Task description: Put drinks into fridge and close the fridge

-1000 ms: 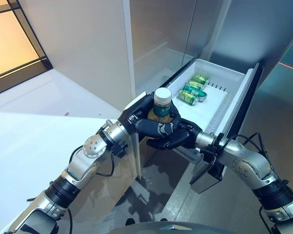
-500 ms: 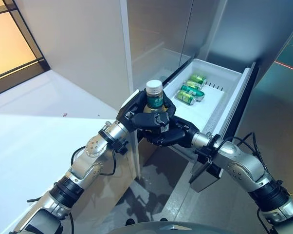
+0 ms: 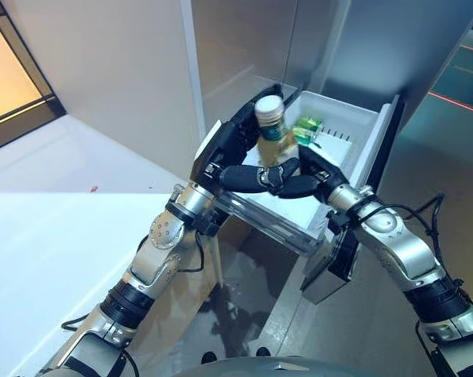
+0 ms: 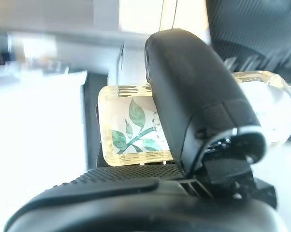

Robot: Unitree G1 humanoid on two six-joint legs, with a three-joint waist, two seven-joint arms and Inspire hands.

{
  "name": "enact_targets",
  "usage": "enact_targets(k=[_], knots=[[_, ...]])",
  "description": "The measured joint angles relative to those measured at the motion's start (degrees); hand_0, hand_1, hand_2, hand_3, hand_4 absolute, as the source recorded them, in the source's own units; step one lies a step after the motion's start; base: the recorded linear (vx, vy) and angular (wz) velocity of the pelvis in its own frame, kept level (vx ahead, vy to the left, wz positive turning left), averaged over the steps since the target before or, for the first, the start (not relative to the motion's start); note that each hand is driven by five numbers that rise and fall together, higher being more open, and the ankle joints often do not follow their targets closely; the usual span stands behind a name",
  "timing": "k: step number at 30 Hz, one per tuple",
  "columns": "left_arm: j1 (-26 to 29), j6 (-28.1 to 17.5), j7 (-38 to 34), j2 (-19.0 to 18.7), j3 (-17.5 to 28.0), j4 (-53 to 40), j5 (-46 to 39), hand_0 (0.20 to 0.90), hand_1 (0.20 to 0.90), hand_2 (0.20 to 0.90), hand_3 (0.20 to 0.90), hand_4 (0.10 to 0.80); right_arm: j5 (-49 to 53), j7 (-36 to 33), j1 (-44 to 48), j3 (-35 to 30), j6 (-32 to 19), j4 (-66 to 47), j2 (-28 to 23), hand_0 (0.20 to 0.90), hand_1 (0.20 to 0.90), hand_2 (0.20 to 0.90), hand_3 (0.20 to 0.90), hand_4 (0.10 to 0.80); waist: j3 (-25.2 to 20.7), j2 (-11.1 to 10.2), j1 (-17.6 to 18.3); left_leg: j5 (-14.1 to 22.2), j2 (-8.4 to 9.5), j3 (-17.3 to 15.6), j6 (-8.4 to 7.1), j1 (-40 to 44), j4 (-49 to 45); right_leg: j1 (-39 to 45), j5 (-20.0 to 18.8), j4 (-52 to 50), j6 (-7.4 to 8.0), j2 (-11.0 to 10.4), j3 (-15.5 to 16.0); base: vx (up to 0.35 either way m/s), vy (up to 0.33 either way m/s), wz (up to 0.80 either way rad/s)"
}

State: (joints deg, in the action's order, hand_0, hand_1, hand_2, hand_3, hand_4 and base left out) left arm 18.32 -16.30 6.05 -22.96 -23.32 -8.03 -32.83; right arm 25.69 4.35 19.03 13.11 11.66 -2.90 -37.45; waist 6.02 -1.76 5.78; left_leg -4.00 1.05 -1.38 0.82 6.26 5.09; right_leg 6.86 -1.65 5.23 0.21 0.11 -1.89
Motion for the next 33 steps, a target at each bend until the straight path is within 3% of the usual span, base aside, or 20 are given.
enact_targets(k=[5, 15, 19, 22, 26, 33], knots=[[-0.30, 1.33, 3.43, 1.04, 0.73, -0.30, -7.45, 0.900, 0.900, 0.900, 0.900, 0.800, 2.25, -5.82, 3.76, -1.68, -0.12, 10.87, 0.16, 0.300, 0.300, 0.300, 0.200, 0.100, 0.74, -0.13, -1.69, -0.11, 0.04, 0.81, -0.01, 0.07, 0.00, 0.48, 0.01, 0.02, 0.01, -0.12, 1.38, -0.010, 0.001, 0.11], [-3.09, 11.00, 9.89, 2.45, 0.33, -0.21, -23.81, 0.900, 0.900, 0.900, 0.900, 0.800, -2.92, -12.10, 11.05, -2.19, -0.65, 30.92, -4.14, 0.300, 0.300, 0.300, 0.200, 0.100, 2.83, 1.51, -5.12, -1.58, 0.62, 5.74, -0.09, -1.03, 0.22, 1.45, 0.32, 0.04, -0.25, -0.55, 6.79, 0.012, -0.001, 0.28], [-5.46, 19.08, 12.93, 2.76, -0.24, 1.12, -30.87, 0.900, 0.900, 0.900, 0.900, 0.800, -3.38, -13.49, 15.10, -1.99, -0.92, 39.66, -5.55, 0.300, 0.300, 0.300, 0.200, 0.100, 2.97, 2.44, -6.73, -2.17, 0.92, 7.90, -0.15, -1.72, 0.25, 1.72, 0.53, 0.04, -0.27, -0.72, 9.08, 0.014, 0.010, 0.27], [-7.23, 27.08, 14.39, 2.53, -3.87, 5.40, -34.70, 0.900, 0.900, 0.900, 0.900, 0.800, -3.36, -13.77, 18.71, -0.88, -0.90, 46.32, -5.79, 0.300, 0.300, 0.300, 0.200, 0.100, 3.05, 2.96, -8.27, -2.65, 1.21, 9.34, -0.13, -2.04, 0.24, 2.00, 0.56, 0.04, -0.23, -0.88, 10.59, 0.024, 0.017, 0.26], [-11.50, 34.93, 15.46, 0.92, -8.10, 11.99, -35.69, 0.900, 0.900, 0.900, 0.900, 0.800, -3.30, -12.93, 20.44, -0.50, 0.29, 50.14, -5.78, 0.300, 0.300, 0.300, 0.200, 0.100, 3.09, 3.08, -9.15, -2.93, 1.51, 11.00, -0.20, -2.06, 0.25, 2.62, 1.02, 0.04, -0.25, -1.02, 12.01, 0.023, 0.002, 0.23], [-16.59, 36.10, 19.20, -3.14, -11.33, 25.51, -24.79, 0.900, 0.900, 0.900, 0.900, 0.800, -6.44, -6.45, 24.36, 1.34, 4.04, 62.44, -5.78, 0.300, 0.300, 0.300, 0.200, 0.100, 3.17, 3.97, -11.14, -3.35, 1.96, 12.69, -0.08, -3.01, 0.27, 2.35, 1.34, 0.04, -0.04, -1.23, 13.47, 0.000, -0.002, 0.13]])
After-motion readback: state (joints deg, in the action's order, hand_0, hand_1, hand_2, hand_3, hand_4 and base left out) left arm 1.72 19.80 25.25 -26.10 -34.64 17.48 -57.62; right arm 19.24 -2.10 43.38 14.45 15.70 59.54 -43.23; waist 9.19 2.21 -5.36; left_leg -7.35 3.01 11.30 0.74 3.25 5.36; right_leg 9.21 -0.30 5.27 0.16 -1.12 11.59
